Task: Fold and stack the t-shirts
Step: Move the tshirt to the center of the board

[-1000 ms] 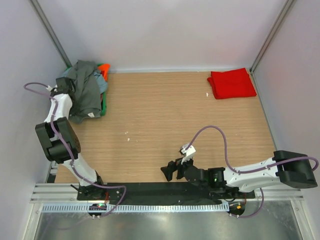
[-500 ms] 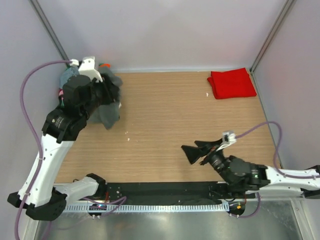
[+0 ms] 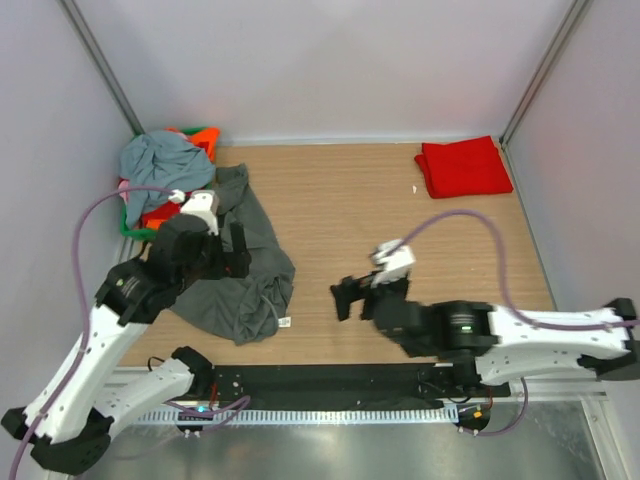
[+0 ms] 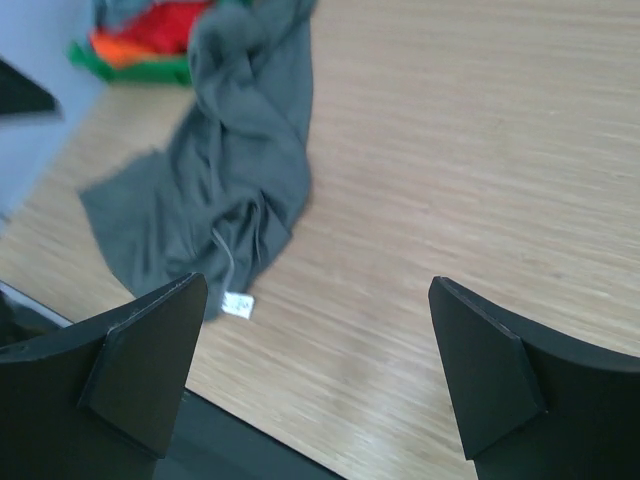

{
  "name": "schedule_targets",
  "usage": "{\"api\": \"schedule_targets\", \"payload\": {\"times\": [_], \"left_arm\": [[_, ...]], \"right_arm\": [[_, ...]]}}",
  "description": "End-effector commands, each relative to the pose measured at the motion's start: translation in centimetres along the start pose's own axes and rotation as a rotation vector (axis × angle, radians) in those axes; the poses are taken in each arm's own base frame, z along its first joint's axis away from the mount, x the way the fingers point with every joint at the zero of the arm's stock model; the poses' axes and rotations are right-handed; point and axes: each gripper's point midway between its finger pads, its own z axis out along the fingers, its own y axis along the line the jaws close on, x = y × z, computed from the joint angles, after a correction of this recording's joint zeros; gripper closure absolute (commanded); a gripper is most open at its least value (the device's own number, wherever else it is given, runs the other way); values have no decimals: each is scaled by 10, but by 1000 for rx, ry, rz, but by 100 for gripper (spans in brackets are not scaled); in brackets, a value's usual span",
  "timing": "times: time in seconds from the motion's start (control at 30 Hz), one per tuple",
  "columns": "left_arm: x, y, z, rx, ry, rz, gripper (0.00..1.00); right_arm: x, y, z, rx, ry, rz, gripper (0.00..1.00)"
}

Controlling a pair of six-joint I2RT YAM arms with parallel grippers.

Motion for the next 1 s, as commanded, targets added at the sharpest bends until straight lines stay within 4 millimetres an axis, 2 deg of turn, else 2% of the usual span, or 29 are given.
{"api": "schedule_targets", "payload": {"times": [0.0,0.03,0.07,0.1,0.13,0.17,0.23,0.27,0.33,0.37,0.4,0.47,0.53,0.57,0.6,0.67,0.73,0.8,0.87,0.97], "left_arm": [[-7,28,-15,-115,-92,-32,0],[-5,34,-16,-145,-98,-39,0],[-1,41,-19,-164,-115,-57,0],[0,46,-20,-187,-127,-63,0],[1,53,-21,-214,-148,-74,0],[4,58,-24,-224,-169,-94,0],[4,63,-29,-231,-216,-119,0],[7,67,-33,-226,-243,-130,0],[5,72,-38,-229,-298,-171,0],[8,74,-39,-223,-315,-182,0],[7,76,-47,-206,-354,-201,0],[7,82,-53,-207,-402,-227,0],[8,89,-62,-205,-453,-270,0],[8,93,-66,-222,-470,-286,0],[8,95,-68,-226,-477,-292,0],[9,99,-71,-232,-492,-308,0],[9,98,-70,-229,-489,-306,0],[9,97,-68,-228,-481,-299,0],[9,95,-66,-230,-469,-290,0],[9,94,-65,-226,-467,-288,0]], "right_arm": [[61,47,29,-17,183,-142,0],[73,58,36,-17,211,-152,0],[75,82,41,-71,232,-122,0],[84,96,46,-91,254,-128,0],[113,105,60,-77,305,-184,0],[110,126,65,-110,320,-159,0],[127,135,86,-90,374,-166,0],[147,147,100,-105,438,-169,0],[161,158,114,-134,492,-143,1],[167,167,130,-151,496,-117,2],[174,180,130,-208,533,-97,2],[182,199,143,-242,550,-86,4],[193,210,149,-258,587,-92,7],[189,222,152,-276,588,-82,8],[211,223,157,-268,627,-99,9],[219,234,161,-295,655,-82,12],[239,231,167,-264,686,-88,14],[243,229,172,-249,693,-84,16],[256,224,176,-227,714,-81,21],[270,211,183,-179,740,-87,34]]}}
